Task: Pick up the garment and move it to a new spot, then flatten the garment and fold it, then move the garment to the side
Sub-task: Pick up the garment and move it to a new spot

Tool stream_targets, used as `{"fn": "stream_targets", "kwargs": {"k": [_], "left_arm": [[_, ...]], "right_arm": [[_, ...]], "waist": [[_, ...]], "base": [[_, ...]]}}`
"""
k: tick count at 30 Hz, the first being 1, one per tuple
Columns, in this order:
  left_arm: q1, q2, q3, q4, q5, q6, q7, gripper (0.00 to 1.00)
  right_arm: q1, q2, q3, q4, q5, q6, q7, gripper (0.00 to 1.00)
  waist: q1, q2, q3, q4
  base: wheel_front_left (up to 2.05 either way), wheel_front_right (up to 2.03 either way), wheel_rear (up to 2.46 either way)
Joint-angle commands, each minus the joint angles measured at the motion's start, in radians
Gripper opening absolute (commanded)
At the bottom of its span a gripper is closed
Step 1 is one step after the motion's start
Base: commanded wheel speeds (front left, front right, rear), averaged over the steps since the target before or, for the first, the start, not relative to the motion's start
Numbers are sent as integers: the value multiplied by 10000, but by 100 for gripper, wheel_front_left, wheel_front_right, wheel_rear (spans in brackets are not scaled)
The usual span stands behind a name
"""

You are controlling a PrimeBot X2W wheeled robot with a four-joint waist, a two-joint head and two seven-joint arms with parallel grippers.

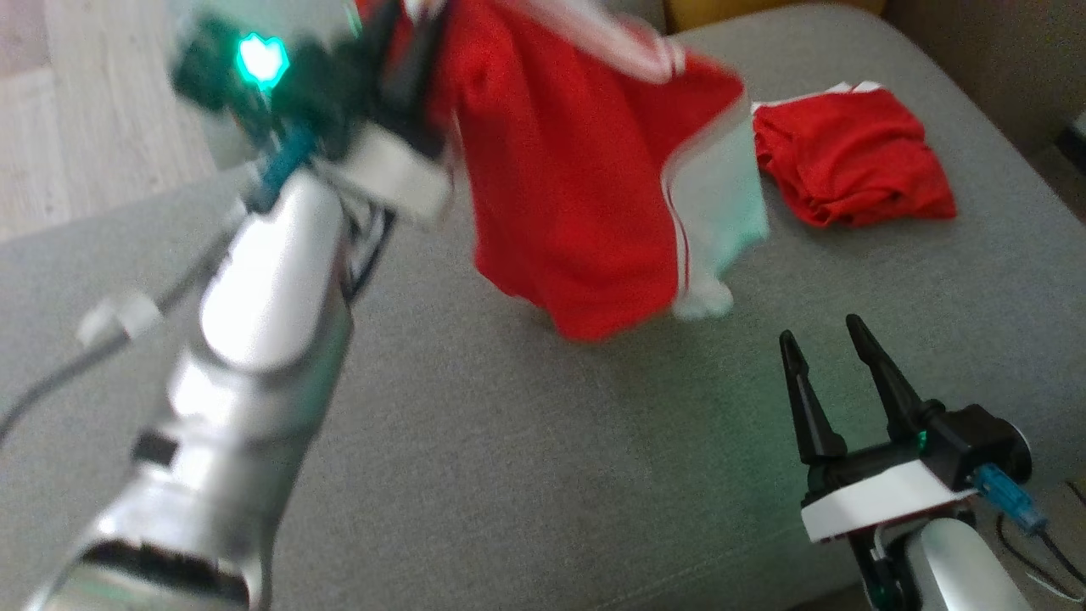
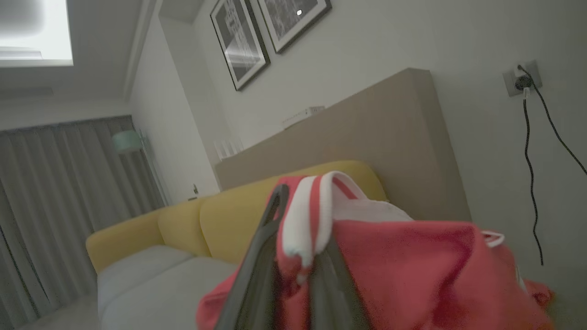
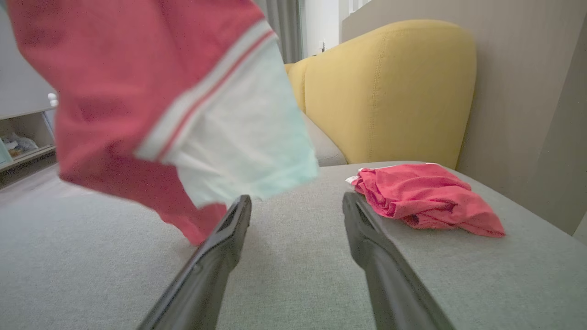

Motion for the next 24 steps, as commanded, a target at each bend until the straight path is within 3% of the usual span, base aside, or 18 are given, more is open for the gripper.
{"fn": "stream_targets", "kwargs": {"k": [1,4,5,6,13,24], "left_arm": [[161,431,255,-7,-24,39,-141,0],[1385,351,116,697,-94,223,-334,0],[1811,317,108,943,-144,313,-368,42],[2231,297,99,1180,-178,400,-391,100],[4691,134,356,456,-308,1206,-417,100],[9418,-278,1583,-3677,-729,2647,-420,100]], "right_arm": [[-374,42,251,-313,39,65,-38,100],[-429,52,284,-259,99,65,-38,100],[-442,62,298,-238,117,65,-38,100],[-451,72,309,-230,129,65,-38,100],[-110,-34,187,-24,254,65,-38,100],[1446,51,-471,205,325,65,-38,100]], "waist": [[1,-1,260,-30],[1,-1,529,32],[1,-1,593,63],[1,-1,630,89],[1,-1,310,687],[1,-1,-1424,2268]], "base": [[0,0,0],[0,0,0],[0,0,0],[0,0,0],[0,0,0],[0,0,0]]}}
